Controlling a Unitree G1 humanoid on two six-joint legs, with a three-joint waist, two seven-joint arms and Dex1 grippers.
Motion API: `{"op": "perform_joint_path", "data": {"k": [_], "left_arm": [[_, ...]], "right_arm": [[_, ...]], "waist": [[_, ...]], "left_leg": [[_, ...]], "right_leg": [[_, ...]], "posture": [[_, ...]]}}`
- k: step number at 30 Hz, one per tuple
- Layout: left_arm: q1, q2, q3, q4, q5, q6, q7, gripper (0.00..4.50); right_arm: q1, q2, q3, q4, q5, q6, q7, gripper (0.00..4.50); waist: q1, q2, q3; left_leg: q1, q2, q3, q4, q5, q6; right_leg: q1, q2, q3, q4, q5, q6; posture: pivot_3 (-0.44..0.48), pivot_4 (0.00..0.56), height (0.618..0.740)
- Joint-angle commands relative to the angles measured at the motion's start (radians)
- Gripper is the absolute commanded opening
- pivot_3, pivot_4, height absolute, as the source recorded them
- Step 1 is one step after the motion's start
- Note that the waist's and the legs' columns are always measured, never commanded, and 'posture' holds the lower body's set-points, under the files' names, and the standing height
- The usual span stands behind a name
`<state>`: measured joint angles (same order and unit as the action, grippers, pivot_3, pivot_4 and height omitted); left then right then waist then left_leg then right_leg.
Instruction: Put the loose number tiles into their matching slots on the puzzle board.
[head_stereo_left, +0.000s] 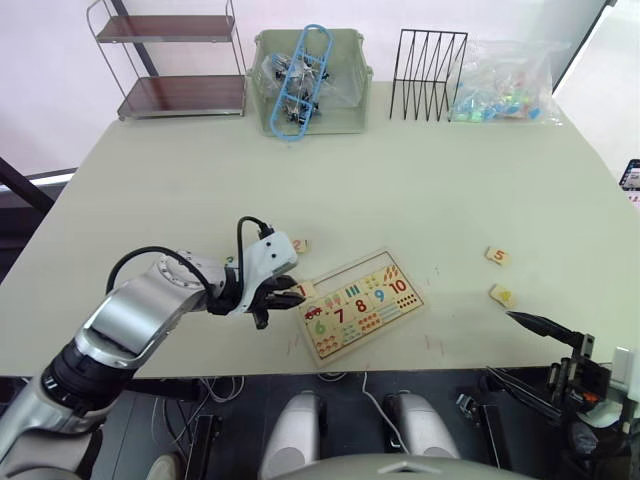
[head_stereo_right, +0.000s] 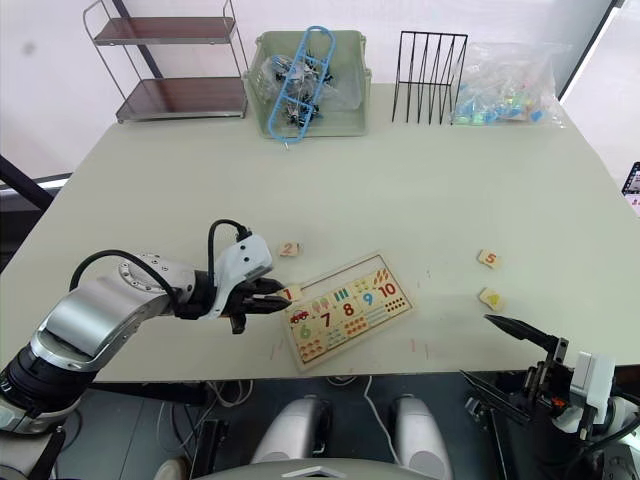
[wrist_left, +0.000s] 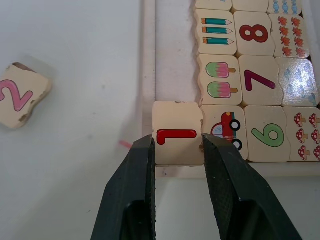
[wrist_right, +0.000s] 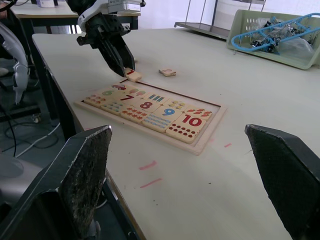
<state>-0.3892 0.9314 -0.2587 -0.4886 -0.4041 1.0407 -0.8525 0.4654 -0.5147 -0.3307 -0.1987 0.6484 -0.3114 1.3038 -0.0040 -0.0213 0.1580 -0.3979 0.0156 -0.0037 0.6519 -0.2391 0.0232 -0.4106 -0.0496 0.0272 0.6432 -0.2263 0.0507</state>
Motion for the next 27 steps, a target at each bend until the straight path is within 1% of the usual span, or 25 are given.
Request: {"op": "perform_joint_path", "data": {"k": [1,15,27], "left_arm": [[-0.018,-0.002,-0.011,-0.006,0.006,-0.01,-0.01,0.89],[-0.015,-0.021,-0.022,0.016,0.02,-0.02,-0.001,0.89],[0.0,-0.02,-0.033,0.015,0.03,-0.032,-0.018,0.89]], "right_arm": [[0.008,-0.006,-0.019,-0.03,0.015,-0.016,0.001,4.5],[0.013,-0.01,-0.031,-0.029,0.017,-0.019,0.001,4.5],[0.011,-0.013,-0.03,-0.026,0.014,-0.023,-0.002,4.5]], "waist": [[0.0,0.0,0.0],[0.0,0.0,0.0],[0.0,0.0,0.0]], "left_leg": [[0.0,0.0,0.0,0.0,0.0,0.0],[0.0,-0.003,-0.001,0.0,0.0,0.0],[0.0,-0.003,-0.001,0.0,0.0,0.0]], "right_leg": [[0.0,0.0,0.0,0.0,0.0,0.0],[0.0,0.0,0.0,0.0,0.0,0.0],[0.0,0.0,0.0,0.0,0.0,0.0]], "posture": [[0.0,0.15,0.74],[0.0,0.15,0.74],[0.0,0.15,0.74]]}}
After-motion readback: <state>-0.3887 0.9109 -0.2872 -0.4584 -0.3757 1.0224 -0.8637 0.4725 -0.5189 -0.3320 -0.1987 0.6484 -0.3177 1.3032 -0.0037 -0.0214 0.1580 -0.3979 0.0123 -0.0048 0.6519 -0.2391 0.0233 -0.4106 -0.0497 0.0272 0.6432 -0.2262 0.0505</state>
